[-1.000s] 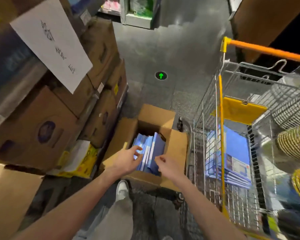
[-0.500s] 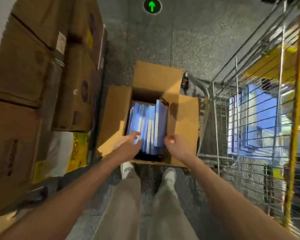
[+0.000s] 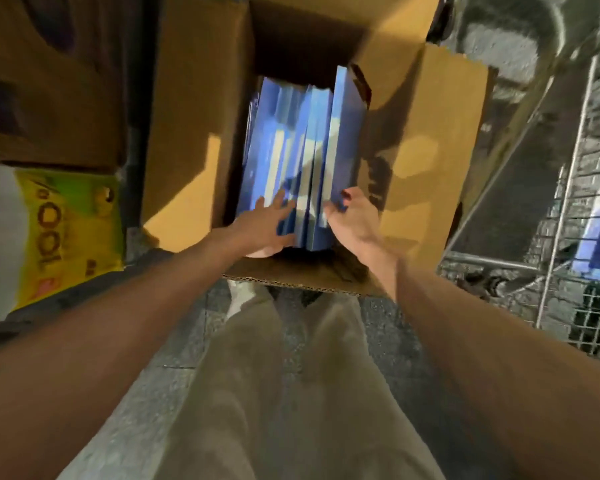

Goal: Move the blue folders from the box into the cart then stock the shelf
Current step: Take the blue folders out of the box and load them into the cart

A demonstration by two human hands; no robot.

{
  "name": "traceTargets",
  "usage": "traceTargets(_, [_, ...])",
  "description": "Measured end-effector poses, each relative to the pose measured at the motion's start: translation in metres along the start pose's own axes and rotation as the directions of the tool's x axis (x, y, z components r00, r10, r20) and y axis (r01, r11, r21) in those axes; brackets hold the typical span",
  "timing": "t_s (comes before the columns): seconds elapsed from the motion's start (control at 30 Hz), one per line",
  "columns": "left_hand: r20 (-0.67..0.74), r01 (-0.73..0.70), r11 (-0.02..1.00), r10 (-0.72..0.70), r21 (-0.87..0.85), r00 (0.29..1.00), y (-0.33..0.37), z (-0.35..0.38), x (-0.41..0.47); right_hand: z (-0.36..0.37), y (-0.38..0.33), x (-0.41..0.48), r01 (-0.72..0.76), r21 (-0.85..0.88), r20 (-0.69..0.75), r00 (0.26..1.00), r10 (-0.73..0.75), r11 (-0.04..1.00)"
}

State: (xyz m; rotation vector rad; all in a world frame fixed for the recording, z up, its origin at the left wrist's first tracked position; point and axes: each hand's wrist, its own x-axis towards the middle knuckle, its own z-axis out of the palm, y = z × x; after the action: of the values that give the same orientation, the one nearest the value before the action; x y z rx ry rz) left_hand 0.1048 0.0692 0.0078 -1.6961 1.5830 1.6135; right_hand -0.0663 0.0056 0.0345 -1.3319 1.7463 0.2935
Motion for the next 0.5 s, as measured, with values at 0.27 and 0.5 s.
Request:
traceTargets(0.27, [0.066, -0.031, 0.986, 0.020, 0.164, 0.998, -0.001, 0.023, 0.052, 0.039, 0.013, 0.066, -0.014, 0.072, -0.038, 0.999, 0.017, 0.997])
traceTargets(0.5, [0.055, -0.035, 0.979, 0.025, 0.200, 0.998, -0.015, 0.035, 0.053, 0.046, 0.017, 0.093, 0.049, 0.060, -0.047, 0.998, -0.046, 0.997])
